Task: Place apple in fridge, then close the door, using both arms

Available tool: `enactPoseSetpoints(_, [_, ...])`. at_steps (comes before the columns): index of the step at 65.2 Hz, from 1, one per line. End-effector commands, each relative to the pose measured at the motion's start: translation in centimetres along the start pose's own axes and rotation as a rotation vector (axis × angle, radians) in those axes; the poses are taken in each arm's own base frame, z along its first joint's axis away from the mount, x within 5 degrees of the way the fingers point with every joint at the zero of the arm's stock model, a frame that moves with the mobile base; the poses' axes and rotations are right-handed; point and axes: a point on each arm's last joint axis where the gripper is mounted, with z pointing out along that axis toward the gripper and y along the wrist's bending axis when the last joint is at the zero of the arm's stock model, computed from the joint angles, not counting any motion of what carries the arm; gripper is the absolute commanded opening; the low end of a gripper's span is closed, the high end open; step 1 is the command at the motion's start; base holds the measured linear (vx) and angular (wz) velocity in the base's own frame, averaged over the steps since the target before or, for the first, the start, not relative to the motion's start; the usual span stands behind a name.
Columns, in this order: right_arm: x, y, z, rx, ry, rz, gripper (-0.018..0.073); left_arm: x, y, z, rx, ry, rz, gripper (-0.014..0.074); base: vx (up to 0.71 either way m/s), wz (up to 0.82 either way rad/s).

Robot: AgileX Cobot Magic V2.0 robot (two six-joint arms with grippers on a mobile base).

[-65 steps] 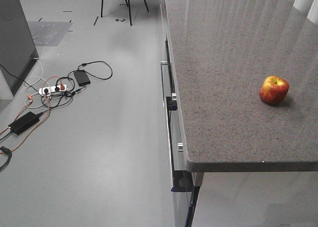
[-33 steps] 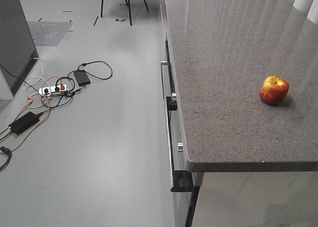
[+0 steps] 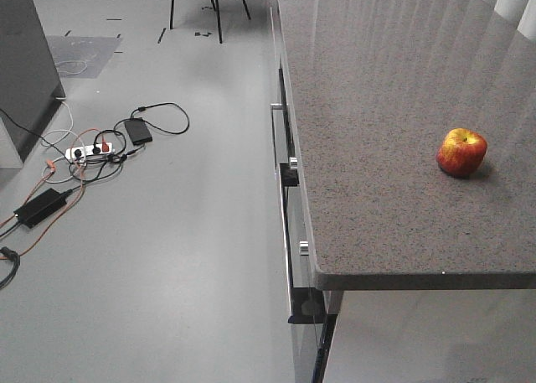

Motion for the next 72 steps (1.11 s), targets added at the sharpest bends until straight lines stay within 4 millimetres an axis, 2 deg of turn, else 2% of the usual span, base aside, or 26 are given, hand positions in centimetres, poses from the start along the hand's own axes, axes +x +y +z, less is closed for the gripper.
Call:
enactPoseSetpoints(1, [-1.5,0.0,-0.4,-0.007,-0.081,0.043,0.0693,-0.1,-0.1,0.1,0.016,-0.066,-0.01,-0.0006,0.0,0.0])
enactPoseSetpoints(6, [-1.5,0.0,-0.3,-0.01,-0.077,0.05,0.0678,-0.1,-0.1,0.1,0.016,-0.066,-0.01,-0.0006,0.0,0.0])
enactPoseSetpoints(19, [-2.3,0.0,1.5,-0.011,-0.039,0.053,0.0664,-0.1,-0.1,0.1,0.016,-0.066,-0.01,-0.0006,0.0,0.0])
enactPoseSetpoints(34, [-7.4,-0.3,4.4,-0.012,-0.067,0.078,0.0662,-0.1,-0.1,0.1,0.016,-0.066,-0.01,-0.0006,0.0,0.0])
enactPoseSetpoints(43, [-10.0,-0.4,7.6,-0.017,-0.022,0.117,0.0654,-0.1,-0.1,0.1,0.016,-0.066,-0.01,-0.0006,0.0,0.0])
enactPoseSetpoints(50, [-11.1,-0.5,10.5,-0.021,0.044,0.117,0.0651,-0.1,-0.1,0.1,0.016,-0.066,-0.01,-0.0006,0.0,0.0])
enactPoseSetpoints(63, [-11.9,-0.9,15.7,0.008,0.119,0.053,0.0644,-0.1,-0.1,0.1,0.016,-0.066,-0.01,-0.0006,0.0,0.0])
enactPoseSetpoints(72, [-12.2,-1.1,18.4,0.025,0.16,0.019,0.064,-0.1,-0.1,0.1,0.016,-0.066,-0.01,-0.0006,0.0,0.0])
